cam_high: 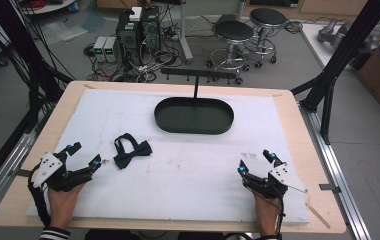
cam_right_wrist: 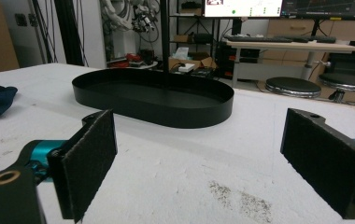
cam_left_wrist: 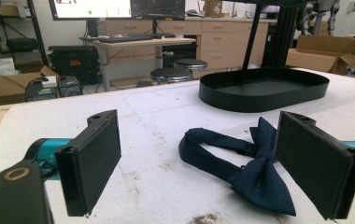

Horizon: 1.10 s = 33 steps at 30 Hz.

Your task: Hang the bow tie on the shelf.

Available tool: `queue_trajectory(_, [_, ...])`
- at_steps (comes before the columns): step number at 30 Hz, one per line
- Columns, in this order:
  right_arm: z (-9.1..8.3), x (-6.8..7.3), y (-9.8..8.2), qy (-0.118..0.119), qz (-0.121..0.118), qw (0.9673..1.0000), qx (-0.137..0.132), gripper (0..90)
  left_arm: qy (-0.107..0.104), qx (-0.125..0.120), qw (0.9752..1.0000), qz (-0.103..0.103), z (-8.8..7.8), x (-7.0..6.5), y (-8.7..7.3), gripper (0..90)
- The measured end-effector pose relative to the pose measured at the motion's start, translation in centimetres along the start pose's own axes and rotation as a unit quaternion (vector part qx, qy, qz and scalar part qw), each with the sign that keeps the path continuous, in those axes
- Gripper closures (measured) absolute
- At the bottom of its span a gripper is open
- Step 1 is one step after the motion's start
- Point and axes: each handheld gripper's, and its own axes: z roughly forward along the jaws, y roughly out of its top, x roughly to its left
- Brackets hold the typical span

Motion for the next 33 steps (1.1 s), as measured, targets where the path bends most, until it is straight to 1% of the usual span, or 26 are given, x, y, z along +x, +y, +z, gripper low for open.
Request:
queue_trajectory(7, [0.0, 0.0, 0.0, 0.000, -0.001, 1.0000, -0.002, 9.8, 0.003, 0.015, 0.9999, 0.002, 0.3, -0.1, 0.1, 15.1])
queue_trajectory(10, [0.0, -0.1, 0.0, 0.000, -0.001, 1.0000, -0.002, 9.8, 0.004, 0.028, 0.9996, 0.001, 0.5, 0.0, 0.2, 15.1])
queue_trajectory(12, [0.0, -0.1, 0.0, 0.000, -0.001, 1.0000, -0.002, 9.8, 0.009, 0.041, 0.9991, -0.004, 0.8, 0.0, 0.4, 15.0])
queue_trajectory(14, [0.0, -0.1, 0.0, 0.000, -0.002, 1.0000, -0.002, 9.8, 0.011, 0.045, 0.9988, -0.012, 0.9, 0.2, 0.5, 15.0])
queue_trajectory(16, [0.0, -0.1, 0.0, 0.000, -0.001, 1.0000, -0.002, 9.8, 0.010, 0.055, 0.9984, -0.012, 1.0, 0.3, 0.9, 15.0])
queue_trajectory(19, [0.0, 0.0, 0.0, 0.001, 0.002, 1.0000, -0.001, 9.8, 0.007, 0.064, 0.9979, -0.003, 1.3, 0.4, 1.6, 15.0])
queue_trajectory(23, [0.0, 0.0, 0.0, -0.001, 0.002, 1.0000, -0.001, 9.8, 0.005, 0.090, 0.9957, 0.019, 2.1, 0.3, 2.8, 15.0])
queue_trajectory(25, [0.0, 0.0, 0.0, -0.001, 0.002, 1.0000, -0.001, 9.8, 0.004, 0.096, 0.9952, 0.018, 2.4, 0.3, 3.3, 15.0])
queue_trajectory(29, [0.0, 0.0, 0.0, 0.000, 0.003, 1.0000, -0.002, 9.8, 0.000, 0.113, 0.9934, 0.020, 3.3, 0.4, 4.2, 15.1])
queue_trajectory(31, [0.0, 0.0, 0.0, -0.001, 0.003, 1.0000, -0.001, 9.8, -0.004, 0.129, 0.9915, 0.019, 3.8, 0.4, 4.7, 15.2])
queue_trajectory(33, [0.0, -0.1, 0.0, -0.001, 0.002, 1.0000, -0.002, 9.8, -0.010, 0.142, 0.9894, 0.028, 4.4, 0.4, 5.2, 15.4])
